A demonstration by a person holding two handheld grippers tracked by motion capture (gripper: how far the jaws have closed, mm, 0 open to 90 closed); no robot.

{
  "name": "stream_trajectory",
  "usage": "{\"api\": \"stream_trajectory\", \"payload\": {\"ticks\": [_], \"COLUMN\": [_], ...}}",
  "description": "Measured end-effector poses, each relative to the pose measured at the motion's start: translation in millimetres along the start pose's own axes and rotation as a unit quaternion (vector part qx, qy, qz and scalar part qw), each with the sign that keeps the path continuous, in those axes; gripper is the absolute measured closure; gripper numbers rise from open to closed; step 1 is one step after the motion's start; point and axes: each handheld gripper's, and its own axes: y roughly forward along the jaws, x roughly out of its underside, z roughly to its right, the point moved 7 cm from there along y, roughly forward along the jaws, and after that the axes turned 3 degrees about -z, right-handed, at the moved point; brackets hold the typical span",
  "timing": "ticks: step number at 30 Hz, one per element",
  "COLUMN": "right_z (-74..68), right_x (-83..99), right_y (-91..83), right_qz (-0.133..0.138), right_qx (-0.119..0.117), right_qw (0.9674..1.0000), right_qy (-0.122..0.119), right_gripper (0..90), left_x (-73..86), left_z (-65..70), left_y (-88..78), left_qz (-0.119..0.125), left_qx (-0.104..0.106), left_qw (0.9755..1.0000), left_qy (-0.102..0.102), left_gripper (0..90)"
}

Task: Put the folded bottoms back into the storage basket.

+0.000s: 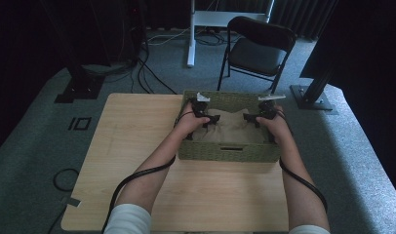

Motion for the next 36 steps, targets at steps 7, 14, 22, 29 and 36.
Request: {"api": "stream_trajectory", "payload": {"ticks": [7, 14, 22, 29, 36], "right_z": [-3.9, -8.5, -23.4, -34.2, -48.6], "right_x": [-10.3, -14.9, -8.1, -6.1, -3.7], "right_y": [-19.4, -32.9, -45.8, -59.4, -76.5], "right_qz": [0.021, 0.035, 0.042, 0.048, 0.065], "right_qx": [-0.004, -0.002, -0.019, -0.031, -0.046], "right_qw": [0.9998, 0.9994, 0.9986, 0.9973, 0.9948], "right_qy": [-0.003, -0.007, -0.024, -0.046, -0.065], "right_gripper": [14.2, 13.9, 13.9, 14.2, 14.1], "left_x": [-10.7, -13.9, -19.8, -18.2, -13.2], "left_z": [6.5, 9.4, 20.5, 32.0, 48.4], "left_y": [-18.4, -30.6, -52.3, -69.8, -82.7], "left_qz": [0.017, 0.019, 0.037, 0.044, 0.047], "left_qx": [0.005, -0.006, 0.007, 0.015, 0.028], "left_qw": [0.9998, 0.9996, 0.9989, 0.9981, 0.9971], "left_qy": [0.007, 0.019, 0.026, 0.041, 0.053], "left_gripper": [20.1, 19.4, 19.5, 19.5, 19.4]}}
